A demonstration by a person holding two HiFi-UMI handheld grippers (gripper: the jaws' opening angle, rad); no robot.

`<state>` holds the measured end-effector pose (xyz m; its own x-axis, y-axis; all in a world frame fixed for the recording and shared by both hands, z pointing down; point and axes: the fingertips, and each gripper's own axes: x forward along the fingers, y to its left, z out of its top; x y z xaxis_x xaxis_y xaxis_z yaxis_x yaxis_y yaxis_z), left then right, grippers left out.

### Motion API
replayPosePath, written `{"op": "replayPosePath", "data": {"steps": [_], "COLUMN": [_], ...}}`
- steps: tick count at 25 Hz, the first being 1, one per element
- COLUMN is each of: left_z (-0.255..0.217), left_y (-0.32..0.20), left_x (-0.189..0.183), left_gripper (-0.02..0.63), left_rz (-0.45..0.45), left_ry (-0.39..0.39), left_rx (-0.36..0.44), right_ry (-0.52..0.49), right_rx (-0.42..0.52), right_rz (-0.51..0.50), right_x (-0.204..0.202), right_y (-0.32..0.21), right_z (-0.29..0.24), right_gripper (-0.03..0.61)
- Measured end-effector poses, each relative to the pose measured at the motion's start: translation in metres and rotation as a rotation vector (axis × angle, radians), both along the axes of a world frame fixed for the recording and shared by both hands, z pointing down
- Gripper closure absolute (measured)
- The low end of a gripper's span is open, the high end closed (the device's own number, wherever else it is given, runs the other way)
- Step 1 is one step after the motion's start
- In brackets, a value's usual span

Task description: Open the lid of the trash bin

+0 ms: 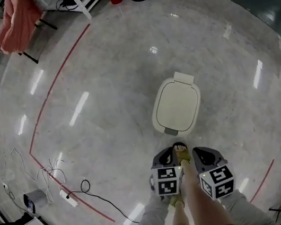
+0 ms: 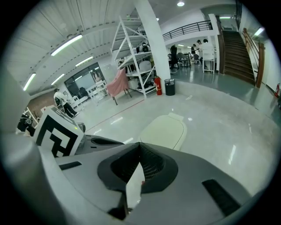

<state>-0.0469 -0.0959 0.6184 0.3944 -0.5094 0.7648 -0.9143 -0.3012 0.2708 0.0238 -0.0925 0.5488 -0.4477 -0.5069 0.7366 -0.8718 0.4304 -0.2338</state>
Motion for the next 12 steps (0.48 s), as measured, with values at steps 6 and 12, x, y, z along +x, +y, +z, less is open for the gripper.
{"op": "replayPosePath", "data": {"steps": [6,12], "left_z": [0.043,0.077], "left_y": [-0.018,-0.035], "left_x": [0.0,0.0], "left_gripper": [0.609,0.609], "left_rz": [-0.017,-0.041], "left_ry": [-0.01,-0.014], "left_rx": [-0.02,-0.037], "right_ry": [0.005,0.006], "right_rx": [-0.025,-0.039], "right_rz": [-0.001,-0.002], "right_x": [-0.001,-0.001], "right_y": [-0.006,-0.018], "right_z": [0.034,0.062], "right_gripper": [0.581,0.581]}}
